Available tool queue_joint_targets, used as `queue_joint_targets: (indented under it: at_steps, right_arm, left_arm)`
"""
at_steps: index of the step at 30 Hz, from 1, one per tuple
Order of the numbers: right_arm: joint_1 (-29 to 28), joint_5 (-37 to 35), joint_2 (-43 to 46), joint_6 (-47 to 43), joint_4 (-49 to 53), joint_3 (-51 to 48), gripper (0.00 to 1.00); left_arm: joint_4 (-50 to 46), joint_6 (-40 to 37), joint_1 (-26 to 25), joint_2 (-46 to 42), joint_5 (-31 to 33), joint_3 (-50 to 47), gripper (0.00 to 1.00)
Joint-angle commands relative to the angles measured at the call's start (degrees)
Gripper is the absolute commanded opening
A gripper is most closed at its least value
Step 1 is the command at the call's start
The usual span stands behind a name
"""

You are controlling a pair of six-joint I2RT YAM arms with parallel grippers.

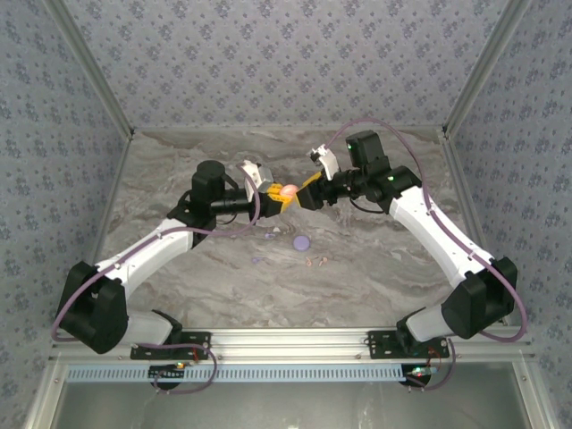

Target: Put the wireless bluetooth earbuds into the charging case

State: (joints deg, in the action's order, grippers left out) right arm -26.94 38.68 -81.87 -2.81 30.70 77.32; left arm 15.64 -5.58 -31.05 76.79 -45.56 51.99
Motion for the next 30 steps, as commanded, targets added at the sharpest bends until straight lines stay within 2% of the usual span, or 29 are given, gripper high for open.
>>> queue_joint_targets:
  at_steps: [1, 10, 15, 23, 30]
  right_arm:
    - [0.4, -4.0, -0.1, 1.8, -1.3, 2.0, 0.61]
    - [0.6, -5.7, 0.0, 2.6, -1.4, 2.0, 0.61]
    - [0.7, -6.8, 1.4, 2.9, -1.5, 1.4, 0.64]
    - [1.7, -16.4, 5.7, 4.3, -0.3, -3.8, 0.66]
    - [3.0, -20.3, 6.4, 6.1, 2.8, -11.5, 0.66]
  left_arm:
    - [-0.8, -2.3, -1.4, -1.6, -3.2, -0.3, 0.15]
    - [-1.2, -2.4, -1.7, -1.5, -3.1, -0.3, 0.15]
    - [2.2, 1.9, -1.3, -0.8, 0.2, -1.1, 0.16]
    - [6.7, 8.2, 1.1, -0.3, 1.8, -3.1, 0.17]
    - [7.8, 9.2, 1.6, -2.5, 2.7, -5.7, 0.17]
